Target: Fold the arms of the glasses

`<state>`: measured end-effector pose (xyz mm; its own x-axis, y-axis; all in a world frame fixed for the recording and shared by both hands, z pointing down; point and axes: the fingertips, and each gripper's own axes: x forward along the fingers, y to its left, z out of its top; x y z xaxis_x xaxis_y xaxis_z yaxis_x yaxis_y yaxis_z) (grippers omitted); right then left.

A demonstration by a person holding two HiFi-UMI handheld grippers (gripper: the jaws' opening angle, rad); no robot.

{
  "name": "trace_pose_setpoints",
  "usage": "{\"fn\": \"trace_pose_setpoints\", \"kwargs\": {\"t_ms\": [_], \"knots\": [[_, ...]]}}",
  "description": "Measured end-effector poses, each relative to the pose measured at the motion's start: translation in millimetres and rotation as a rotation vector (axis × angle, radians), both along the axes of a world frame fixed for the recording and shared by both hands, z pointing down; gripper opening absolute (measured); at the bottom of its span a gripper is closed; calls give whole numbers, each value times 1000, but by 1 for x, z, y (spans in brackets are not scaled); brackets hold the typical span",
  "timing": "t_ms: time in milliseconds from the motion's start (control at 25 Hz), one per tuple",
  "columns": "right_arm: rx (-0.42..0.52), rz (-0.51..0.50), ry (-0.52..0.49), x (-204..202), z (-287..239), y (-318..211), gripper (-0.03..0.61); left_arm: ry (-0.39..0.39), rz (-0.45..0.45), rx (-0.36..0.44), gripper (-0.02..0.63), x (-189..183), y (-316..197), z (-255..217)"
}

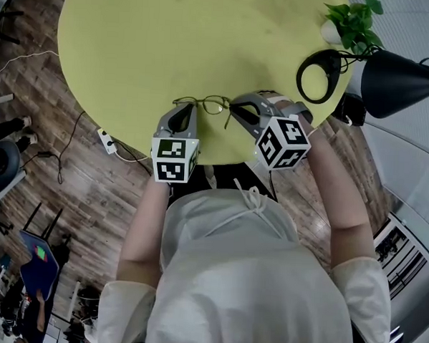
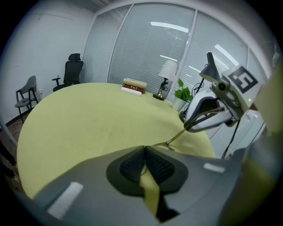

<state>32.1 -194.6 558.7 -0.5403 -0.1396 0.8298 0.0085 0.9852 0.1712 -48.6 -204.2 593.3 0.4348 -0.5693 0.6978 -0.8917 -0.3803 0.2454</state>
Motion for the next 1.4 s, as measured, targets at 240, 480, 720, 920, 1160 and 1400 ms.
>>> {"fn": "trace_pose_setpoints", "kwargs": {"t_ms": [240,480,720,920,1160,1400], "knots": [[0,-30,32,3,-2,5,14,-25,-42,-124,6,-15,30,22],[-1,-72,65,0,-1,10,14,53,-101,-204,6,-20,30,31],[-20,-35,61,-11,-1,7,15,79,-111,-215,6,-19,27,29],[-35,16,60,-27,6,4,15,82,-112,-214,6,-19,28,29],[-49,-6,75,-39,15,2,15,103,-117,-215,6,-19,28,29],[-62,5,82,-49,24,-1,17,133,-146,-213,6,-20,28,29]]}}
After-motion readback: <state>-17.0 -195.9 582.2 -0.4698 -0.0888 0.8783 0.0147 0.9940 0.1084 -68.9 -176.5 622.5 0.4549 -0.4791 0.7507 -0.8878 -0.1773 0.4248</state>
